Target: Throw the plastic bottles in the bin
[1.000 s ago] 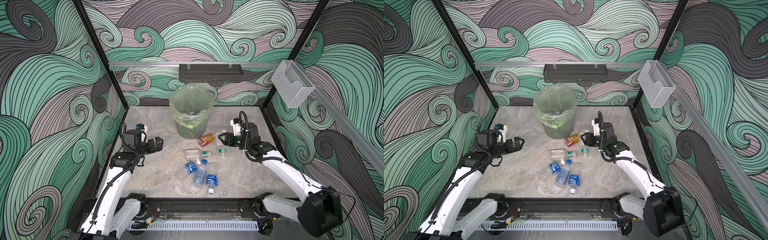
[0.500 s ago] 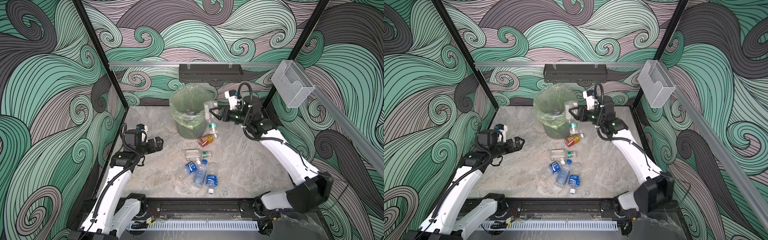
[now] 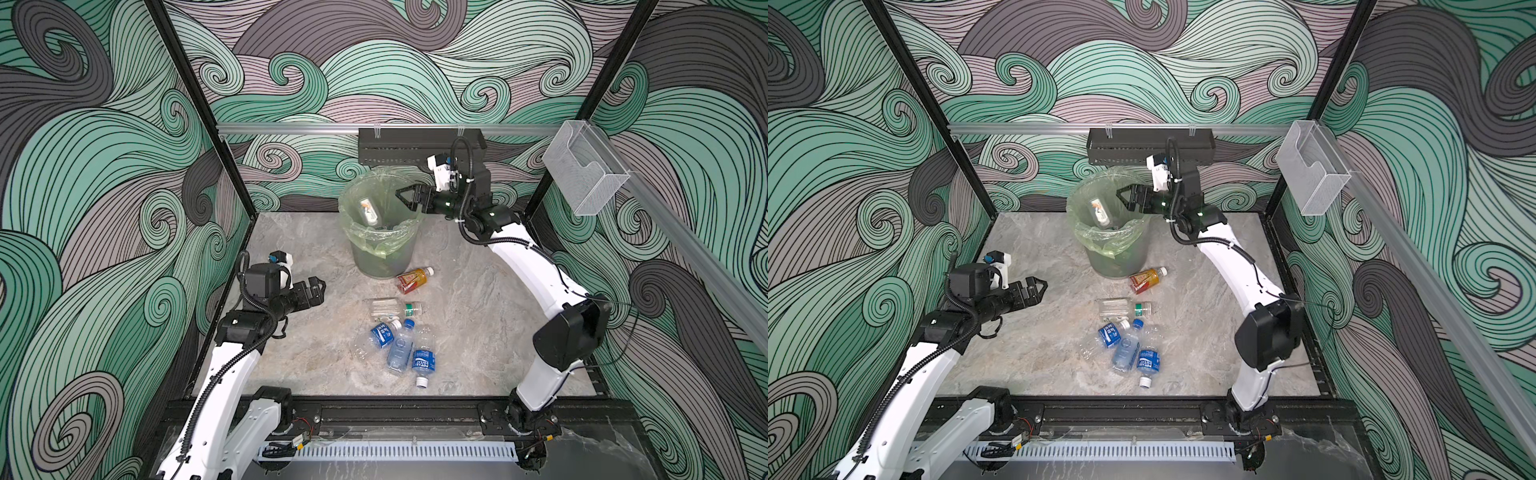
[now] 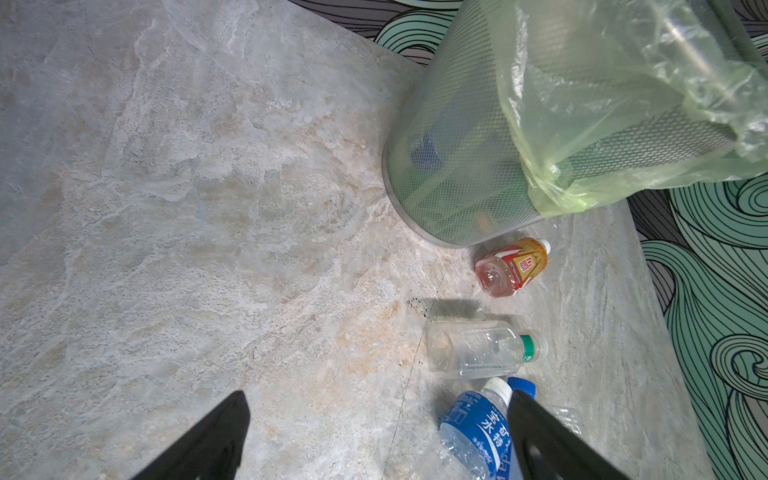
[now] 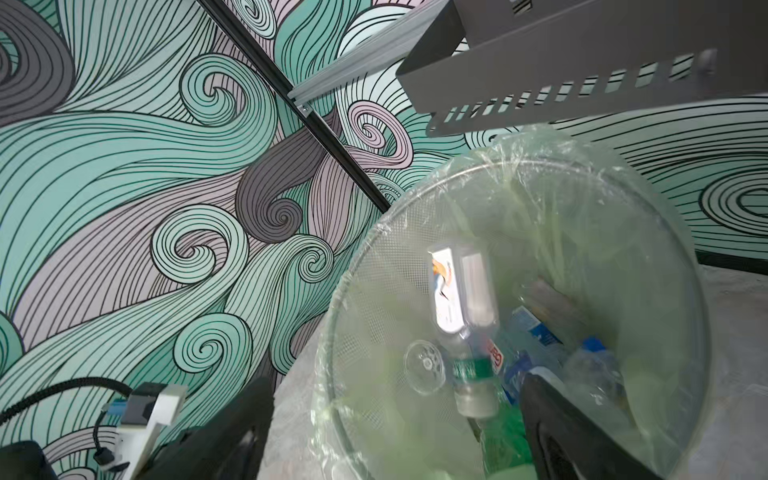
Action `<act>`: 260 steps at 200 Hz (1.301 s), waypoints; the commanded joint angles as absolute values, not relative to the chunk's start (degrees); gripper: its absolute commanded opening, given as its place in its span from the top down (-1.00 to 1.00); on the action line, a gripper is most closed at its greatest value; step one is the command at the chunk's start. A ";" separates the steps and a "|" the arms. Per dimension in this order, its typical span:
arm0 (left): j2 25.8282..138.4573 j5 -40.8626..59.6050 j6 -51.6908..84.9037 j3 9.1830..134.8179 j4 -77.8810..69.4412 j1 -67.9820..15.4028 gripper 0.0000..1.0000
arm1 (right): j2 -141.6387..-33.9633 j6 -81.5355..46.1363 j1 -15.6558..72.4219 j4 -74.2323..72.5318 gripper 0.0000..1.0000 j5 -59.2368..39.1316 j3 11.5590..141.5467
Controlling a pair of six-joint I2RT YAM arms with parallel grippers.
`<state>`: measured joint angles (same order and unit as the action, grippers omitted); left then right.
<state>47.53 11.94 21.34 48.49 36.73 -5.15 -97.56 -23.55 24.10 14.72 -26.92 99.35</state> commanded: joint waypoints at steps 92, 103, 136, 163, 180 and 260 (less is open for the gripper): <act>49.22 27.55 15.90 47.00 33.54 -5.22 -0.92 | -66.51 -16.17 23.38 17.75 -0.99 -19.72 60.94; 49.06 29.11 14.94 46.94 33.96 -5.74 -0.90 | -65.06 -17.19 23.13 19.51 -0.99 -16.90 58.49; 48.15 29.40 13.19 45.72 34.36 -9.37 -0.90 | -61.38 -21.99 21.77 19.27 -0.97 -14.46 50.76; 49.51 23.55 13.66 44.39 33.59 -14.81 -0.85 | -60.07 -24.46 21.14 18.30 -0.97 -13.09 47.90; 51.38 20.01 13.97 44.12 33.35 -19.07 -0.85 | -60.70 -24.53 20.83 19.95 -0.96 -12.15 48.46; 59.61 12.99 17.90 43.13 30.62 -29.86 -0.85 | -61.95 -26.14 20.04 20.21 -0.97 -9.96 46.90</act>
